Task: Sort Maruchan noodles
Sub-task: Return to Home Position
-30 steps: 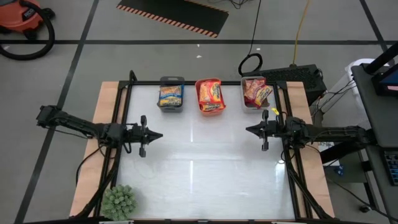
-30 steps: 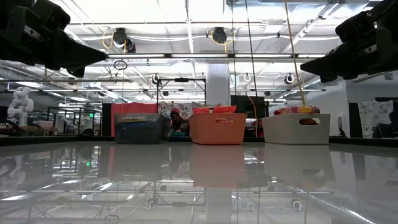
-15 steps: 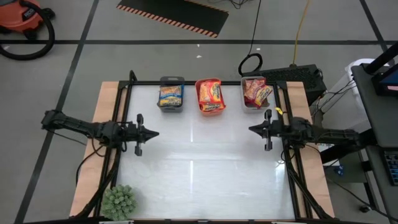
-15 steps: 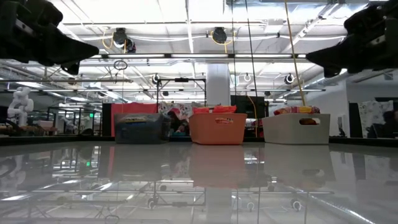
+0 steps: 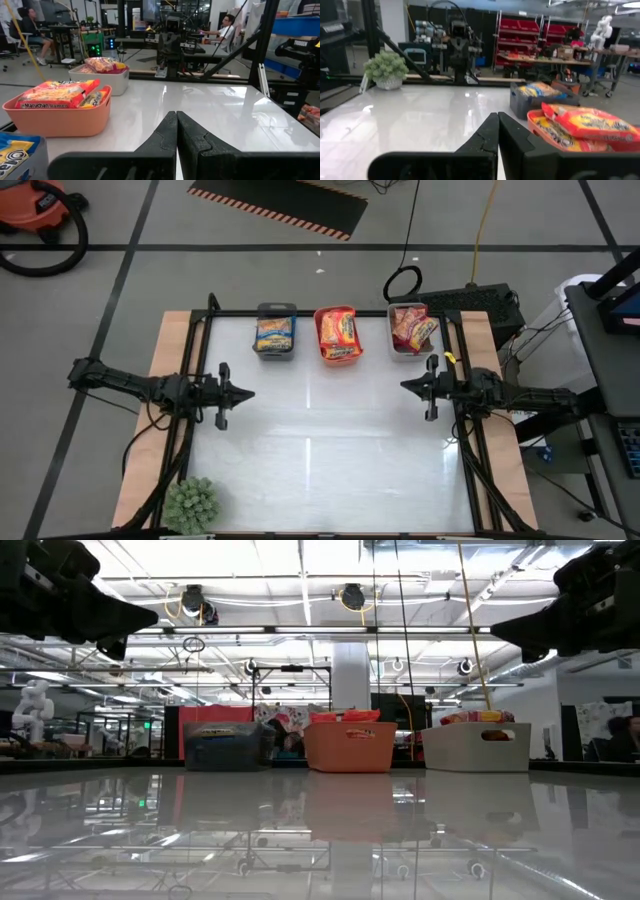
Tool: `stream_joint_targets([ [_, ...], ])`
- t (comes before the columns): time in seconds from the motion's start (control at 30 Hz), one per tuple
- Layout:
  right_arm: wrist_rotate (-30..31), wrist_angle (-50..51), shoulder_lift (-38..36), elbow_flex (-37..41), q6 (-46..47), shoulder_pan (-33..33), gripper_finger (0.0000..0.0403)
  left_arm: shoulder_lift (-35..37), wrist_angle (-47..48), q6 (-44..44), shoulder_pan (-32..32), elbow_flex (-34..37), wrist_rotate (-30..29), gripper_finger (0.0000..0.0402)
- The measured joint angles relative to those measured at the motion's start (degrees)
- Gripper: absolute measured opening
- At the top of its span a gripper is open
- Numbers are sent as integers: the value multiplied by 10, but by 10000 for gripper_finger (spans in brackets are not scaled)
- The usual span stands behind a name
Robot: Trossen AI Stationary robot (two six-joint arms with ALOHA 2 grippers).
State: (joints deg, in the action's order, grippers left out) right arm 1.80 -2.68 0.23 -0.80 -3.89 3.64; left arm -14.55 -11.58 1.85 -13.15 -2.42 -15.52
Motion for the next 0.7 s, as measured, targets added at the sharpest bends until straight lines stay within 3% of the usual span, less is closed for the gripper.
stream_joint_targets([
  [0.47,-3,-1,-1,0,37,-1,0,0,-2,1,0,0,-5,1],
  [0.7,-5,8,-1,0,36,-45,0,0,33,37,0,0,-5,1],
])
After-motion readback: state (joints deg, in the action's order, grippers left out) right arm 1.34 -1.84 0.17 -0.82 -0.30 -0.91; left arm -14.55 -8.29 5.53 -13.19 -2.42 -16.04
